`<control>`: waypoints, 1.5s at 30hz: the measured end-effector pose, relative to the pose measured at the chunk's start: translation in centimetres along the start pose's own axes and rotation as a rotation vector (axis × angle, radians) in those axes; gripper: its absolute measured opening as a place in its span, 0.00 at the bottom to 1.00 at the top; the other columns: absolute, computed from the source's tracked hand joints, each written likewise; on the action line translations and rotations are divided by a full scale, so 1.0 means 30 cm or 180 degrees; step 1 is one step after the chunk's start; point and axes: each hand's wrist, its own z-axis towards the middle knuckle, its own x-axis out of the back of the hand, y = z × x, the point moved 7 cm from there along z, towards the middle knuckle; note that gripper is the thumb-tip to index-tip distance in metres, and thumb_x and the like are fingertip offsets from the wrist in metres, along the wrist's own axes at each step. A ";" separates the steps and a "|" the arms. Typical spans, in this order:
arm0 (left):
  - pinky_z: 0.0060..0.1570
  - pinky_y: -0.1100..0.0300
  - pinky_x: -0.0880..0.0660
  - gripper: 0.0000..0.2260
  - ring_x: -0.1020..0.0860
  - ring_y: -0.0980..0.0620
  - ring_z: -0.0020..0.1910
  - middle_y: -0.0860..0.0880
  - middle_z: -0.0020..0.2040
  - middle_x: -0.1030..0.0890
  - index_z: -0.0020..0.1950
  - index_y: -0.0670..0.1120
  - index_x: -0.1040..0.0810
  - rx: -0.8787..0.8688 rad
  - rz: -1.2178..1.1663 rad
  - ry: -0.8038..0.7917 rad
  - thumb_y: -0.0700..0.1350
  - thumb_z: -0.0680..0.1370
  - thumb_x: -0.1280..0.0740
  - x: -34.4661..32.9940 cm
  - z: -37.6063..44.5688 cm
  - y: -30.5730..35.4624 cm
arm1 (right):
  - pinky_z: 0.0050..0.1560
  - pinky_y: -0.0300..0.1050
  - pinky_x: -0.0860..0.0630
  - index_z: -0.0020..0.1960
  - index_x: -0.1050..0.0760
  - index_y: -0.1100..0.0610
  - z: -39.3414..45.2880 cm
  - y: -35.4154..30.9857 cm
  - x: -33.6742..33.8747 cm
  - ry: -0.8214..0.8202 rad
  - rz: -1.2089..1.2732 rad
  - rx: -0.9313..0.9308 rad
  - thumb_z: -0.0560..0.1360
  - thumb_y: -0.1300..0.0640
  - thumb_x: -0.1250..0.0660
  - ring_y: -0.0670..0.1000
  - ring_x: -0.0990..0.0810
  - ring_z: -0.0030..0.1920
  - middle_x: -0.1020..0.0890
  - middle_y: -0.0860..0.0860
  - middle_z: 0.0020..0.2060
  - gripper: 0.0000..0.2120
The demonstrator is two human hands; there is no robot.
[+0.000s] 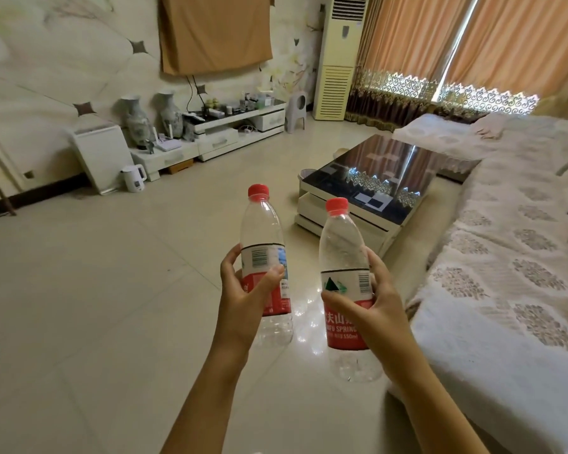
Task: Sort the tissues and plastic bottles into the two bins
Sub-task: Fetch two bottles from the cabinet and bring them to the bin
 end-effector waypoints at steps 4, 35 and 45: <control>0.40 0.60 0.19 0.27 0.20 0.47 0.52 0.49 0.60 0.25 0.67 0.62 0.40 -0.0059 -0.0039 0.0061 0.50 0.74 0.30 0.050 0.269 0.050 | 0.43 0.39 0.19 0.72 0.42 0.46 0.279 -0.036 -0.128 -0.0203 -0.0134 0.0107 0.63 0.56 0.25 0.47 0.19 0.49 0.24 0.49 0.56 0.43; 0.33 0.67 0.22 0.27 0.18 0.50 0.50 0.49 0.59 0.24 0.66 0.63 0.39 0.0072 0.0106 0.0674 0.50 0.73 0.29 0.482 2.196 0.148 | 0.44 0.42 0.20 0.70 0.42 0.41 2.200 0.183 -1.047 -0.0635 0.0130 -0.0238 0.63 0.54 0.24 0.46 0.17 0.44 0.22 0.41 0.48 0.42; 0.32 0.67 0.22 0.30 0.20 0.48 0.51 0.49 0.61 0.26 0.69 0.62 0.41 0.0183 0.0264 0.0301 0.50 0.73 0.29 0.719 2.859 0.225 | 0.46 0.42 0.22 0.69 0.42 0.40 2.699 0.176 -1.413 -0.0253 0.0033 -0.0310 0.66 0.58 0.25 0.47 0.19 0.44 0.24 0.38 0.47 0.40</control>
